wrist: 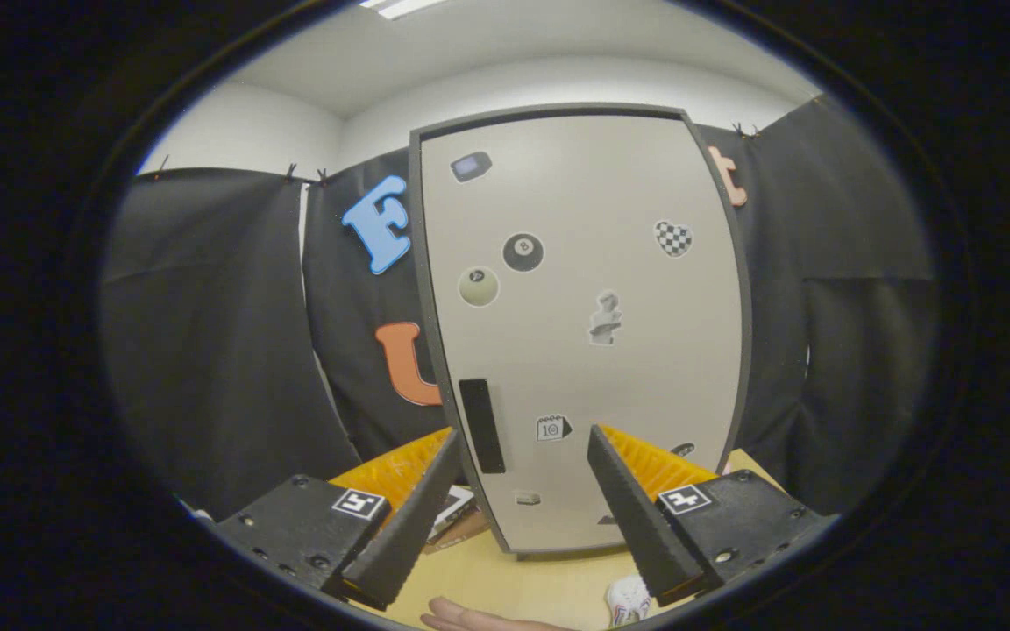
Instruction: Open the shoe cabinet door, grab the shoes and put them into the shoe cabinet, then close the shoe cabinet door.
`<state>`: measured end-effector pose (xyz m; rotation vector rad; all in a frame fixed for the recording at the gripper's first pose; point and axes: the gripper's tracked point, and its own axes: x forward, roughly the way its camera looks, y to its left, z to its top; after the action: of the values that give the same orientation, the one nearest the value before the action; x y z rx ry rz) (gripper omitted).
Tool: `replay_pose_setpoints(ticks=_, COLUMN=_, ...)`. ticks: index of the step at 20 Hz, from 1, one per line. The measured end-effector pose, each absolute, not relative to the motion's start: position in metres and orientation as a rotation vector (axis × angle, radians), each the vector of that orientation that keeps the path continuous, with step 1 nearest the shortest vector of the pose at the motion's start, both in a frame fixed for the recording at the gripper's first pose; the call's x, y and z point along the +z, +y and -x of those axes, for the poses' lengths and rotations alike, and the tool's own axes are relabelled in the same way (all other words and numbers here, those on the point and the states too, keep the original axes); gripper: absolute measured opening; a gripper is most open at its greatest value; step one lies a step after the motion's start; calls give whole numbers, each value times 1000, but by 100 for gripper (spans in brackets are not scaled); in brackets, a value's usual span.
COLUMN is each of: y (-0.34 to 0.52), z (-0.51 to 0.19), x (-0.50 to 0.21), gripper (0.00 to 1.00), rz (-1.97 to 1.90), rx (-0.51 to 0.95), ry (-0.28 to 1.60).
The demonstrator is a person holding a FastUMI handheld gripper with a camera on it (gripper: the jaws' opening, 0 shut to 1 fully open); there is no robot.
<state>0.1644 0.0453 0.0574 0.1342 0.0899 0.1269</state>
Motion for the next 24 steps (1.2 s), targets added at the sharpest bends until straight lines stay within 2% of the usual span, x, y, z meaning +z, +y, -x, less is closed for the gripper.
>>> replay_pose_setpoints(ticks=8, y=67, z=-264, x=33, gripper=98, rz=-51, rx=118, ry=119)
replay_pose_setpoints(ticks=12, y=82, z=-287, x=20, gripper=98, rz=-55, rx=146, ry=138)
replay_pose_setpoints(ticks=16, y=88, z=-305, x=15, gripper=93, rz=-48, rx=127, ry=134)
replay_pose_setpoints(ticks=19, y=89, z=-310, x=13, gripper=81, rz=-13, rx=73, ry=115)
replay_pose_setpoints(ticks=23, y=98, z=-307, x=11, gripper=47, rz=-31, rx=70, ry=136)
replay_pose_setpoints(ticks=24, y=98, z=-307, x=11, gripper=42, rz=-42, rx=69, ry=138)
